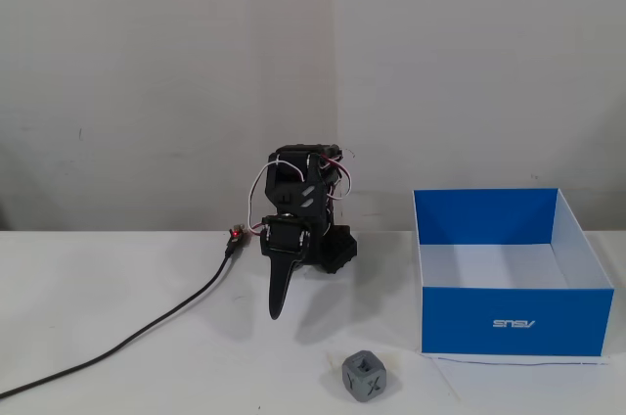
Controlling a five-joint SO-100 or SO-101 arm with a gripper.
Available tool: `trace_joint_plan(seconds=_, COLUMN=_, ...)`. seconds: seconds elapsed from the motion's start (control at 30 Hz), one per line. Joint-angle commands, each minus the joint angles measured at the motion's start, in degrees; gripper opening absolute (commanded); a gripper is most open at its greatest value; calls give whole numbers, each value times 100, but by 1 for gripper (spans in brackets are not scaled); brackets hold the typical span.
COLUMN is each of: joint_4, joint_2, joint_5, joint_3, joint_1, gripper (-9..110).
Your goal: Pick the gray block and keep it in the box.
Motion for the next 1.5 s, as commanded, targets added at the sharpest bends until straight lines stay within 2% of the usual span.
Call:
trace_joint_plan(seconds=0.0, joint_4=18, joint_2=668, joint_5=-35, joint_3=35, joint_1=-123, gripper=0)
trace_joint_plan(seconds=0.4, joint_4=-202, joint_2=668, joint_5=44, joint_3=44, joint_1=-193, gripper=0)
trace_joint_plan(seconds=0.63, joint_4=-149, joint_2=299, joint_5=158, joint_3=-387, joint_1=-729, gripper=0)
trace_joint_plan(seconds=0.93, joint_4=-940, joint_2=-1890, joint_5=176, joint_3=-1556, joint_1=-1169, gripper=0)
trace_joint_plan(seconds=1.47, joint_4=-1063, joint_2=-5282, joint_5=193, joint_3=-3647, joint_1=-1925, gripper=0)
